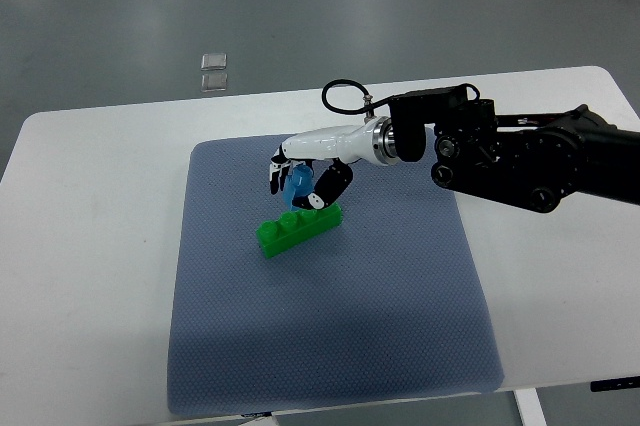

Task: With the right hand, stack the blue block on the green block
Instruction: 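Lift the blue block and carry it over the green block, then lower the blue block onto the green block's studs with the right hand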

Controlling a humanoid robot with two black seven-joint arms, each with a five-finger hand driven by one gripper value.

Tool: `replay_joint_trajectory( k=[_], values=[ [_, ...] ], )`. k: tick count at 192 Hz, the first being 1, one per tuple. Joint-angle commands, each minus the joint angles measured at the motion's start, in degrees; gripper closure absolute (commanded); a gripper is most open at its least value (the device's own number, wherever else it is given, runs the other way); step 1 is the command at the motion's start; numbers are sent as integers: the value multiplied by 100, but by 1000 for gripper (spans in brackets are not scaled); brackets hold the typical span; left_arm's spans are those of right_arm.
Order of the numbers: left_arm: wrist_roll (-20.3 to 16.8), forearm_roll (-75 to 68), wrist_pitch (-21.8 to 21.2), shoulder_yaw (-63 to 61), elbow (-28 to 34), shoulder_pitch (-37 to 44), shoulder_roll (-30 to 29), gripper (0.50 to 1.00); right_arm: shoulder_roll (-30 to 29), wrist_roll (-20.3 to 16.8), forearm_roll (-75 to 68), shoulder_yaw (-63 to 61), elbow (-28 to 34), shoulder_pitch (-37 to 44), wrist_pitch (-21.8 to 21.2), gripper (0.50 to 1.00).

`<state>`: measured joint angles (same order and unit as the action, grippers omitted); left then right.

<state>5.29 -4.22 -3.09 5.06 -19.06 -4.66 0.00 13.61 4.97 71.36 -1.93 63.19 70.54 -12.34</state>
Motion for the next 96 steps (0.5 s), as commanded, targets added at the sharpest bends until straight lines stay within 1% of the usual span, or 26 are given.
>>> replay_joint_trajectory(
  k=[1,96],
  values=[
    [-1,0,1,3,-2,0,0,500,2,-5,9,0,-44,-23,30,932],
    [-1,0,1,3,-2,18,0,500,2,4,132,9,-105,-164,91,928]
  ],
)
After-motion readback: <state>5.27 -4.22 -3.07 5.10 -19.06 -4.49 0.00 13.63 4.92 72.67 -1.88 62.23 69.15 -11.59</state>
